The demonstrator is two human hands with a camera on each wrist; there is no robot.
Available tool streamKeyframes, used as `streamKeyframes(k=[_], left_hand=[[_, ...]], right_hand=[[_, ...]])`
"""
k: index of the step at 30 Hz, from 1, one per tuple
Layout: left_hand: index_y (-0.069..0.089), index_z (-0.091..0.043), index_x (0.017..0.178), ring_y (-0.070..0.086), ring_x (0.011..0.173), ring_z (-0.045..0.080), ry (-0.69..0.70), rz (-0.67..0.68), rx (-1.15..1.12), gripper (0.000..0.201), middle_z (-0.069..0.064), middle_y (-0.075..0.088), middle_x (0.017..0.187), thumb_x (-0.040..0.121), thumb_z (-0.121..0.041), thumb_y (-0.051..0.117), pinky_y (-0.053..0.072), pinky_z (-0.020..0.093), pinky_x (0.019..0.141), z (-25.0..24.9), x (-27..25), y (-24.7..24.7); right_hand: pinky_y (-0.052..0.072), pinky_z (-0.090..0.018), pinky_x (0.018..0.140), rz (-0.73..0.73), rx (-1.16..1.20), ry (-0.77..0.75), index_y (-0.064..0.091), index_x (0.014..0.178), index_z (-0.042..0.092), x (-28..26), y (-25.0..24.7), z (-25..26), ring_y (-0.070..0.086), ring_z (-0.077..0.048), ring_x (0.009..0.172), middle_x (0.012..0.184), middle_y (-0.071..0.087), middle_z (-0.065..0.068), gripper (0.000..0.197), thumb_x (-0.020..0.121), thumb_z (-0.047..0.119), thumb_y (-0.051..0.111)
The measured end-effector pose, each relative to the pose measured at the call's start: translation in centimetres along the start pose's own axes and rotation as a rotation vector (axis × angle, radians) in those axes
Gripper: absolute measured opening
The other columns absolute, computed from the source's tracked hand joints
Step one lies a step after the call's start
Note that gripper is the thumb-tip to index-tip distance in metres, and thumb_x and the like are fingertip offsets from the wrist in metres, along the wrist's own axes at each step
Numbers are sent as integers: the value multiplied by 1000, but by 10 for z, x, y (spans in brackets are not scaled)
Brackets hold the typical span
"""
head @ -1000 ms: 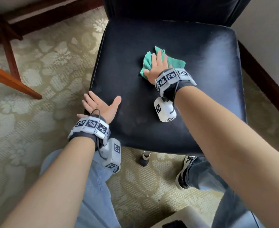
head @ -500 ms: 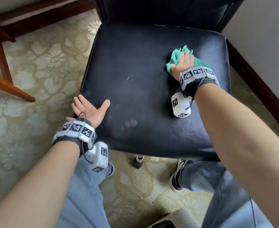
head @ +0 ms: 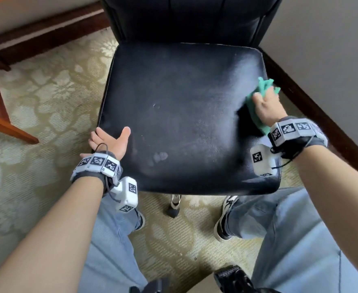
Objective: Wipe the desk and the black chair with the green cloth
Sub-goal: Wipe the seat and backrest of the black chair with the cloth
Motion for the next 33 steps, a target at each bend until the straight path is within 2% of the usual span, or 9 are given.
streamKeyframes(k=[3, 6, 9, 12, 13, 16, 17, 22, 33], left_hand=[[22, -7, 144, 20, 137, 32, 23, -69, -54, 80, 15, 24, 147, 88, -58, 48, 12, 52, 113, -7, 5, -10], [21, -6, 145, 23, 137, 32, 8, -10, -94, 81, 15, 24, 147, 88, -57, 49, 17, 47, 111, -11, 18, -19], [20, -5, 146, 25, 138, 34, -44, 82, -116, 85, 16, 24, 150, 89, -62, 45, 16, 45, 112, -14, 30, -26], [15, -6, 149, 24, 140, 33, -81, 151, -178, 88, 15, 23, 153, 89, -62, 45, 17, 41, 111, -21, 39, -30], [12, -8, 150, 22, 141, 33, -86, 167, -166, 90, 15, 21, 154, 88, -64, 45, 16, 42, 112, -22, 43, -30], [8, -12, 151, 18, 142, 33, -99, 207, -94, 96, 14, 16, 156, 83, -71, 44, 14, 45, 113, -20, 47, -29], [7, -12, 151, 18, 143, 33, -99, 214, -90, 96, 13, 16, 156, 84, -70, 44, 13, 45, 114, -18, 45, -28], [10, -8, 150, 16, 143, 31, -88, 192, -23, 86, 15, 16, 156, 91, -64, 37, 9, 42, 113, -16, 23, -28], [14, -8, 150, 11, 145, 28, -141, 237, 105, 94, 14, 13, 156, 85, -74, 32, 4, 43, 115, 28, -36, -33]], right_hand=[[8, -48, 117, 51, 70, 72, 15, 150, 26, -5, 2, 4, 5, -42, 143, 158, 6, -11, 77, 87, 50, 51], [19, -42, 116, -65, 157, 190, 25, 148, 17, -3, -8, -12, 26, -36, 139, 153, 26, -14, 86, 75, 53, 54], [31, -35, 110, 72, 231, 367, 26, 146, 5, -3, -2, -39, 38, -30, 134, 148, 36, -16, 96, 75, 60, 61], [42, -40, 104, 152, 302, 426, 44, 138, 10, 18, 13, -71, 55, -27, 119, 135, 54, -9, 136, 28, 87, 66], [44, -40, 102, 157, 305, 434, 48, 134, 11, 28, 19, -81, 58, -27, 115, 130, 58, -8, 133, 27, 87, 67], [43, -35, 99, 184, 273, 462, 51, 132, 8, 13, 16, -60, 57, -28, 114, 129, 57, -6, 90, 68, 68, 64], [43, -35, 99, 195, 256, 478, 49, 134, 7, 11, 16, -58, 56, -29, 115, 130, 56, -7, 85, 74, 65, 62], [39, -33, 98, 177, 218, 516, 38, 141, 2, 2, 19, -63, 50, -31, 123, 139, 48, -14, 82, 84, 58, 57], [37, -33, 99, 129, 227, 539, 34, 141, -2, -46, 19, -78, 46, -33, 127, 142, 44, -17, 76, 88, 47, 58]])
Point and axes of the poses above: each hand's wrist, its own x-axis towards the middle knuckle, its own y-axis out of the palm, z = x × y, the point moved 2 cm from there along x, towards the middle knuckle
